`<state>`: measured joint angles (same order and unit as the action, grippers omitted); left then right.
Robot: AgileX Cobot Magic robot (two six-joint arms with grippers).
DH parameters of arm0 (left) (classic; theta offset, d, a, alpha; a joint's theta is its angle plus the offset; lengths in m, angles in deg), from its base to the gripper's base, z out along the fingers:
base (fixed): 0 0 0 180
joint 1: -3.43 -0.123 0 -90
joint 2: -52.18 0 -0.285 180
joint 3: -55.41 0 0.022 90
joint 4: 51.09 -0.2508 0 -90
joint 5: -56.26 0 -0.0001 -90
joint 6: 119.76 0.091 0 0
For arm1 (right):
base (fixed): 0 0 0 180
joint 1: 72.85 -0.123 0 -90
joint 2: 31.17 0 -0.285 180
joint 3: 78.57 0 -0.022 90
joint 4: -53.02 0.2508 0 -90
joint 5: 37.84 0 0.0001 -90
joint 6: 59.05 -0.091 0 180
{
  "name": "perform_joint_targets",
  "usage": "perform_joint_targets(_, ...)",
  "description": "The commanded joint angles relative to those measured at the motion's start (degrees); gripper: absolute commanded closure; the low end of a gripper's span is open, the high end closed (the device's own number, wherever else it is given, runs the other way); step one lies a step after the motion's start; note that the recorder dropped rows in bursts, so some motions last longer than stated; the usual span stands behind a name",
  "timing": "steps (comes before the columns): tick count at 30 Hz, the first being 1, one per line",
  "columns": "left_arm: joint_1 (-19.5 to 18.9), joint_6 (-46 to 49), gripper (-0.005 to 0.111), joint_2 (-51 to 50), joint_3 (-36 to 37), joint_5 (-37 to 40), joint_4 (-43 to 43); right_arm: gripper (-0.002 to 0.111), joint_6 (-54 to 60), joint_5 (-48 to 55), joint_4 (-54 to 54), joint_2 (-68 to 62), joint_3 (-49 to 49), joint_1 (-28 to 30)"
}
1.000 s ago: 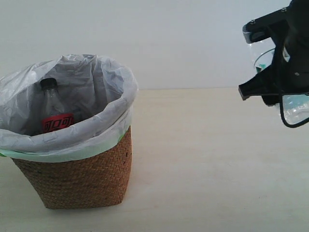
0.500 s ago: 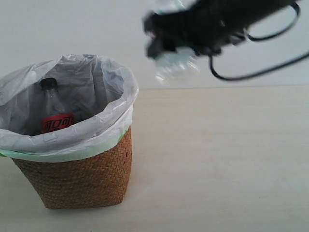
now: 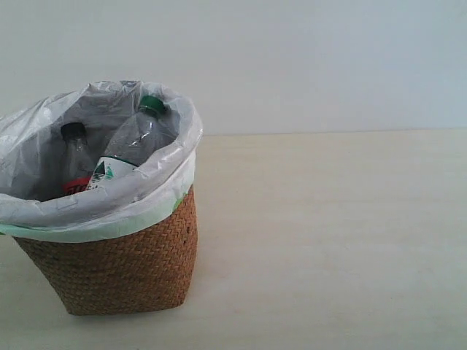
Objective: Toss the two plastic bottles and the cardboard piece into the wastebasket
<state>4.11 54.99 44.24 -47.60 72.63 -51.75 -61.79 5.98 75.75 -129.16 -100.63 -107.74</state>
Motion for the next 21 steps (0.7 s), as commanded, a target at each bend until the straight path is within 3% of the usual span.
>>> perform_joint_targets(1, -0.12, -0.31, 0.103, 0.15, 0.23, -0.52, -0.28, 0.037, -7.82, 3.03, -13.86, 0.39, -0.09, 0.04)
perform_joint_targets(3, -0.12, -0.31, 0.103, 0.15, 0.23, -0.52, -0.28, 0.038, -9.35, 5.01, -17.9, 0.39, -0.09, 0.04)
perform_joint_targets(6, -0.12, -0.31, 0.103, 0.15, 0.23, -0.52, -0.28, 0.056, -11.36, 8.13, -23.18, 0.39, -0.09, 0.04)
perform_joint_targets(11, -0.12, -0.31, 0.103, 0.15, 0.23, -0.52, -0.28, 0.105, -10.38, 12.39, -28.1, 0.52, -0.09, 0.04)
perform_joint_targets(15, -0.12, -0.31, 0.103, 0.15, 0.23, -0.52, -0.28, 0.108, -10.38, 10.62, -28.1, 3.1, 2.73, 0.04)
perform_joint_targets(21, -0.12, -0.31, 0.103, 0.15, 0.23, -0.52, -0.28, 0.108, -11.76, 1.24, -28.1, 11.58, 16.04, 0.04)
